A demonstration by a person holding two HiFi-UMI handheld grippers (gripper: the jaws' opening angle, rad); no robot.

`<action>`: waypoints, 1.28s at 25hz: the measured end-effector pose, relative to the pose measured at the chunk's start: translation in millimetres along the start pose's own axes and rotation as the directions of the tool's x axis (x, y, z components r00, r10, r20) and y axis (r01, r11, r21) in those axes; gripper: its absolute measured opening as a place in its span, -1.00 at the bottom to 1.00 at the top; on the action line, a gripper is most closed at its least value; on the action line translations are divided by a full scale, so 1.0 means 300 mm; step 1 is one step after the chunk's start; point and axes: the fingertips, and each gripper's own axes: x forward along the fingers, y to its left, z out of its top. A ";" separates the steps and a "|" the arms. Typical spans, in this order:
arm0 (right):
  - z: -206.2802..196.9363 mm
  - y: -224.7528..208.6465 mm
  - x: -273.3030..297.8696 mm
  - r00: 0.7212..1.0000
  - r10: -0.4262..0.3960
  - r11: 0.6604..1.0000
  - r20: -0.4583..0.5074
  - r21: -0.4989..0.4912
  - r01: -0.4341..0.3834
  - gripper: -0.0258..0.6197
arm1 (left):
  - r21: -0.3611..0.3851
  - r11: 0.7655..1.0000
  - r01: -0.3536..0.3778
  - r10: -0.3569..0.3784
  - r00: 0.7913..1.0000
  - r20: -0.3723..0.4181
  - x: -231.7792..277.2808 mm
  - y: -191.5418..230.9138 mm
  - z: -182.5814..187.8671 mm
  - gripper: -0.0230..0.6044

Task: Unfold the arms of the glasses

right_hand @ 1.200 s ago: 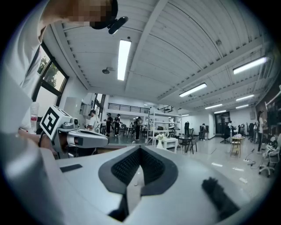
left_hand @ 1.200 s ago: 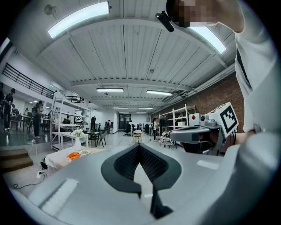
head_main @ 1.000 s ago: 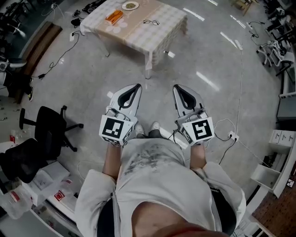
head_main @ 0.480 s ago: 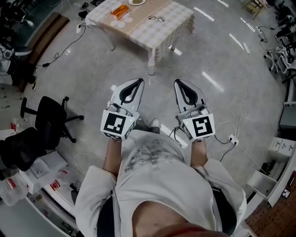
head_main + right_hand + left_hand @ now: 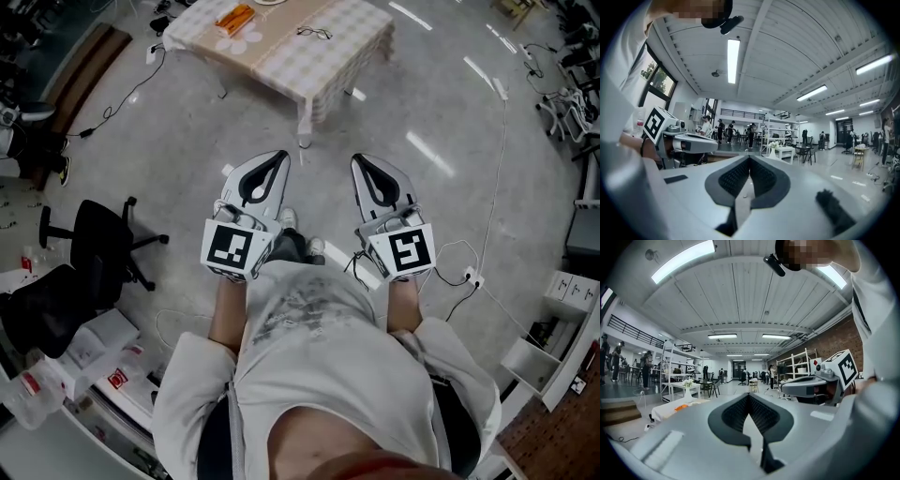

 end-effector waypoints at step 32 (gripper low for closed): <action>-0.048 -0.256 0.560 0.993 -0.094 0.995 -0.072 0.012 0.095 -0.87 | -0.040 0.996 0.082 -0.083 0.996 -0.023 0.415 0.505 -0.057 -0.90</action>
